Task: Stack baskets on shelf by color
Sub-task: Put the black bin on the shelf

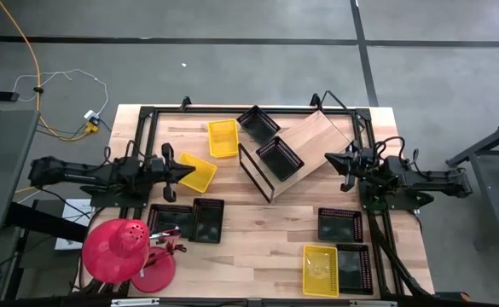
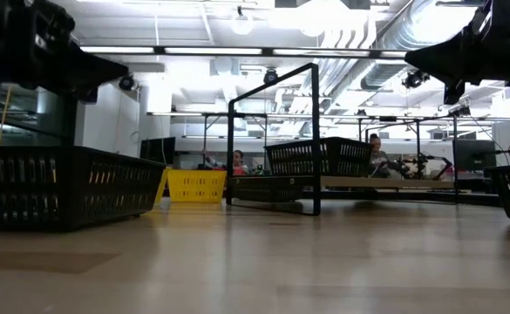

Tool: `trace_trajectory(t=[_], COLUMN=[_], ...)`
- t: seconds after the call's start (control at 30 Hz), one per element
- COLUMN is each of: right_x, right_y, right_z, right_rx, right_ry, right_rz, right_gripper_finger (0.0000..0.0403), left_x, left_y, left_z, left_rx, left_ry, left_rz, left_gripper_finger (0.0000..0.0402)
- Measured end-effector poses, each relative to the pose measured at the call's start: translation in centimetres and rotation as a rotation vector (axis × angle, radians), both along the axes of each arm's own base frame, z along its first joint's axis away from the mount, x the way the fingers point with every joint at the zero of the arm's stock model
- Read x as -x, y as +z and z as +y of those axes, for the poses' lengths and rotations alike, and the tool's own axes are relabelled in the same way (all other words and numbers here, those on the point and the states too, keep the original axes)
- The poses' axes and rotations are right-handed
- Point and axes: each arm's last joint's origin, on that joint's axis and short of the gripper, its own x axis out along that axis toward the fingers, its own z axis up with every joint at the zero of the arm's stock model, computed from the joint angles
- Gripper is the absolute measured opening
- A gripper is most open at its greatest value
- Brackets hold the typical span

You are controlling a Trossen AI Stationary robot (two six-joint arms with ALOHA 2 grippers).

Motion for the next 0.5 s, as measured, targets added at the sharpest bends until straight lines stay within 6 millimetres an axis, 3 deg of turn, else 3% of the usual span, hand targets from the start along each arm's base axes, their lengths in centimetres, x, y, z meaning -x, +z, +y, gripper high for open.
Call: trace_trajectory(t=[0.23, 0.37, 0.5], right_x=[-0.1, -0.7, -2.5], right_y=[0.7, 2.4, 3.8], right_z=[-0.2, -0.5, -1.0], right_rx=[-0.101, -0.164, -0.201], right_ry=[-0.065, -0.164, -0.252], right_rz=[0.07, 0.244, 0.469], right_gripper_finger=[0.0, 0.0, 0.0], left_x=[0.1, 0.1, 0.1], left_y=[0.4, 0.3, 0.3], left_z=[0.0, 0.0, 0.0], left_rx=[0.016, 0.027, 0.06], left_ry=[0.004, 0.004, 0.005], left_rz=[-0.038, -0.04, -0.05], left_gripper_finger=[0.0, 0.0, 0.0])
